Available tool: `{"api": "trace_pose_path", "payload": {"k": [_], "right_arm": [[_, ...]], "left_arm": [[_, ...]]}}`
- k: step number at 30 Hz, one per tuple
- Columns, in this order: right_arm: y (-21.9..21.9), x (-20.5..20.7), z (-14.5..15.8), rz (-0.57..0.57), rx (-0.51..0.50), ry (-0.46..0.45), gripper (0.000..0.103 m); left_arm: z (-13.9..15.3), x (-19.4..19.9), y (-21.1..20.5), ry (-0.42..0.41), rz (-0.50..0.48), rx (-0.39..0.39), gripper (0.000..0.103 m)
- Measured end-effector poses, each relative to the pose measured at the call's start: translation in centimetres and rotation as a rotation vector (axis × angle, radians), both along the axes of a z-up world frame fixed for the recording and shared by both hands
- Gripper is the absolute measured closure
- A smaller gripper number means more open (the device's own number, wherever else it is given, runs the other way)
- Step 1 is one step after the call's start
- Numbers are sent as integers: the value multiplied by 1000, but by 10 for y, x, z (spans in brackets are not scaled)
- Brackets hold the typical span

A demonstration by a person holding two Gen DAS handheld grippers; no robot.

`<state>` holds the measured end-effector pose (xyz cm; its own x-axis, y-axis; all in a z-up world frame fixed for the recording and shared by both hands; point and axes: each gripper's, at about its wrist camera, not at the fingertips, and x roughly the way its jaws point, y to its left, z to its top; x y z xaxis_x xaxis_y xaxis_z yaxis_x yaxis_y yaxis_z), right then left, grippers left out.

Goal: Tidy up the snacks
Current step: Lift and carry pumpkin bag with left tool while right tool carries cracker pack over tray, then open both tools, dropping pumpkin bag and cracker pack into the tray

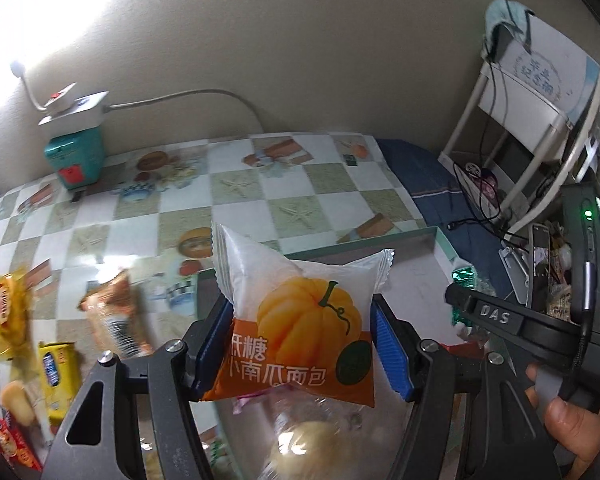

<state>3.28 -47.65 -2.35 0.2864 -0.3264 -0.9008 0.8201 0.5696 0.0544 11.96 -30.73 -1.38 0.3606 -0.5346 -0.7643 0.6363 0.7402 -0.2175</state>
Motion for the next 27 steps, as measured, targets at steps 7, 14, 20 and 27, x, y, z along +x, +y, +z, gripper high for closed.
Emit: {"api": "trace_pose_path", "payload": {"k": [7, 14, 20, 27], "right_arm": [[-9, 0, -13, -3, -5, 9, 49], [-16, -4, -15, -16, -12, -3, 49], [-18, -5, -17, -16, 1, -8, 49], [-22, -8, -21, -28, 38, -11, 42]], "left_arm": [[-13, -13, -27, -10, -50, -26, 35], [-25, -21, -43, -13, -79, -10, 35], [-29, -22, -45, -3, -80, -4, 34], [-24, -24, -46, -8, -106, 3, 28]]}}
